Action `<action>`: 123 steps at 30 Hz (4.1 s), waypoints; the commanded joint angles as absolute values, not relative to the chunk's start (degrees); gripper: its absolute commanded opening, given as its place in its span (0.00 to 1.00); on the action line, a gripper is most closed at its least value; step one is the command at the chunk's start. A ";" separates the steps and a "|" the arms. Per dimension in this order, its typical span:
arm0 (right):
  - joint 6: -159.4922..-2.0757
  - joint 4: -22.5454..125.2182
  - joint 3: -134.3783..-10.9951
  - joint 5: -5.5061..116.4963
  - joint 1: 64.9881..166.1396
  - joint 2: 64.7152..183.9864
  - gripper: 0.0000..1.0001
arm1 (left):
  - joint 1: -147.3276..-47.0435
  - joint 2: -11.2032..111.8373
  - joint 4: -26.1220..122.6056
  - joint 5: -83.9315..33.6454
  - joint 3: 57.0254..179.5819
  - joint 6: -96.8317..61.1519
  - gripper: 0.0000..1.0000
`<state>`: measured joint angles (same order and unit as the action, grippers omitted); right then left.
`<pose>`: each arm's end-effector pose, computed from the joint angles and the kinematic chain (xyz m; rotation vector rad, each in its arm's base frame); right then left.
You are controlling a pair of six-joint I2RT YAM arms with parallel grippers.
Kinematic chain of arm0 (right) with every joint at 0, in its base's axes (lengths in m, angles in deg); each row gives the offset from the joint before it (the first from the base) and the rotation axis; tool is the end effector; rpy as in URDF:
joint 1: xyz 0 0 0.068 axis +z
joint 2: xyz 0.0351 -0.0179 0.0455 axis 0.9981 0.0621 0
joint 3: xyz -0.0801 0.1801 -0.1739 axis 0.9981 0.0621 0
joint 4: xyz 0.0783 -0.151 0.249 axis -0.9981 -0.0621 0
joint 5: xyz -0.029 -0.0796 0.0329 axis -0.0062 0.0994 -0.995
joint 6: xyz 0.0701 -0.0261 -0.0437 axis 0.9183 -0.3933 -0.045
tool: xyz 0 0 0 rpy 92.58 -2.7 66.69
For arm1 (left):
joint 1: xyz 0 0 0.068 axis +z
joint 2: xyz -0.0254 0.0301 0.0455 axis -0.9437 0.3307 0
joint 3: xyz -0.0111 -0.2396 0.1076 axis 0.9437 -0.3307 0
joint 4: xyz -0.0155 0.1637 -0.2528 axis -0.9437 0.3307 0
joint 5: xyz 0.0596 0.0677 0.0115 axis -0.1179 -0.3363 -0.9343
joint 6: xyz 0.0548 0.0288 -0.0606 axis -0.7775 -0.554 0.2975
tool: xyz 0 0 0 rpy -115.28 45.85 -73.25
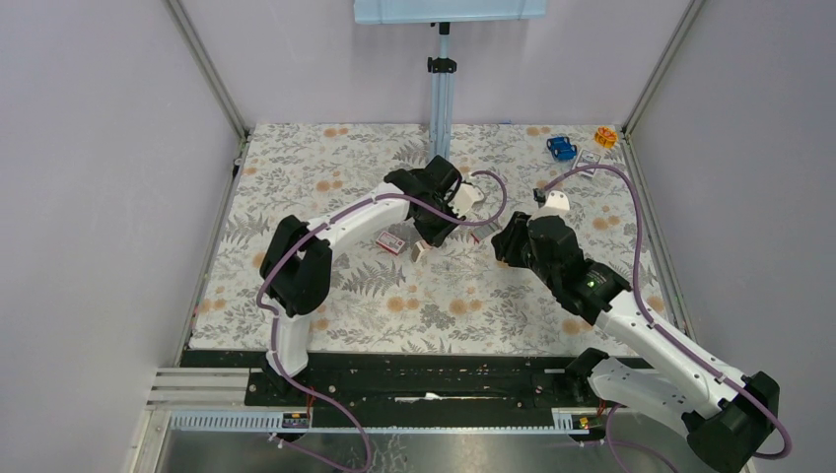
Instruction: Unload the staples from the stapler
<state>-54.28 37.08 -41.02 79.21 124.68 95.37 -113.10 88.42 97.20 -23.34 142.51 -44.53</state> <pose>0.2433 0.1648 0.2748 0.1002 1.9927 0.5415 0.3448 -0.3330 0.1846 1.3556 2.3547 -0.3806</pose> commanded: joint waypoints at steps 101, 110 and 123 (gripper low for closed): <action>-80.08 110.92 -32.04 13.21 127.31 109.10 0.00 | -102.41 35.30 12.23 30.90 91.05 -20.89 0.98; -82.90 94.25 -34.43 30.85 127.31 109.22 0.00 | -101.49 31.74 24.91 5.00 92.22 -23.37 0.99; -70.67 56.32 -60.25 61.63 127.46 130.05 0.04 | -99.37 33.40 45.71 -36.00 95.66 -19.70 0.99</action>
